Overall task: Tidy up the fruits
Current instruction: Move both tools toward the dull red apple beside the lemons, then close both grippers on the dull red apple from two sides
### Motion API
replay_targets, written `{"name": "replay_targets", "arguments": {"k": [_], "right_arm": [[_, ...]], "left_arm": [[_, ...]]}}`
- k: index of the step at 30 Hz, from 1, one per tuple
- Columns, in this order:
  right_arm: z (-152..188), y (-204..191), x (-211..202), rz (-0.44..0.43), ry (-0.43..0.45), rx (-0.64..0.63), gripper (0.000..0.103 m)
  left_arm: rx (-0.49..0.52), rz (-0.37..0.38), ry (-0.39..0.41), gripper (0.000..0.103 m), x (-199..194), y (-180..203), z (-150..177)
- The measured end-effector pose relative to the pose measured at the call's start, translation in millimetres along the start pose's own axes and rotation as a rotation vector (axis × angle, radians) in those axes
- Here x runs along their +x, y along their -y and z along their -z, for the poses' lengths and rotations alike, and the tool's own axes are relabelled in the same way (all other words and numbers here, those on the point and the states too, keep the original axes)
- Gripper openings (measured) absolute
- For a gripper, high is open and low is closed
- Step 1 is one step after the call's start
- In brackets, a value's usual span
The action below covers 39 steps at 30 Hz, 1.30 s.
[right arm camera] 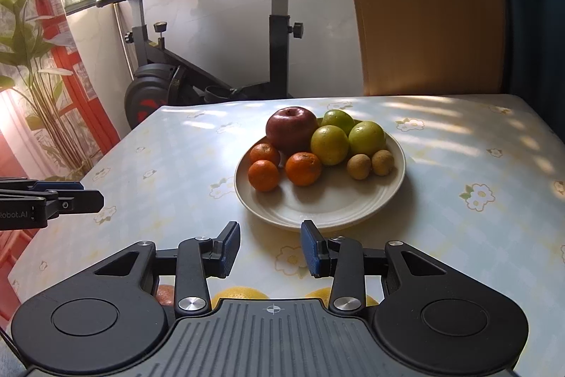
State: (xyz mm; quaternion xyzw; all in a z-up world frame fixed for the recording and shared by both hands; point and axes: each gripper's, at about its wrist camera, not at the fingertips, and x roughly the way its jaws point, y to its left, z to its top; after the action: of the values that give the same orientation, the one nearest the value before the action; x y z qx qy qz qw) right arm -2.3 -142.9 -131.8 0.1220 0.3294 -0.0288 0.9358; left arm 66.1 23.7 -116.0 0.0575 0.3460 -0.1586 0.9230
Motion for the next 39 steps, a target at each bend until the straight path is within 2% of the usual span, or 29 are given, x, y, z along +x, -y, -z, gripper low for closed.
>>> {"name": "replay_targets", "arguments": {"k": [19,24,31,39], "right_arm": [[32,-18,-31,-0.012,0.022,-0.032,0.035],[40,-25,-38,-0.015,0.005,-0.045,0.035],[50,-39,-48,-0.037,-0.022,-0.094,0.038],[63,-50,-42,-0.070,-0.093,-0.118,0.039]], "left_arm": [[-0.009,0.047,-0.019,0.047,-12,4,23],[-0.043,0.063,-0.043,0.047,-13,-1,29],[-0.062,0.067,-0.037,0.047,-21,-3,36],[-0.080,0.083,-0.039,0.047,-22,-7,40]]}}
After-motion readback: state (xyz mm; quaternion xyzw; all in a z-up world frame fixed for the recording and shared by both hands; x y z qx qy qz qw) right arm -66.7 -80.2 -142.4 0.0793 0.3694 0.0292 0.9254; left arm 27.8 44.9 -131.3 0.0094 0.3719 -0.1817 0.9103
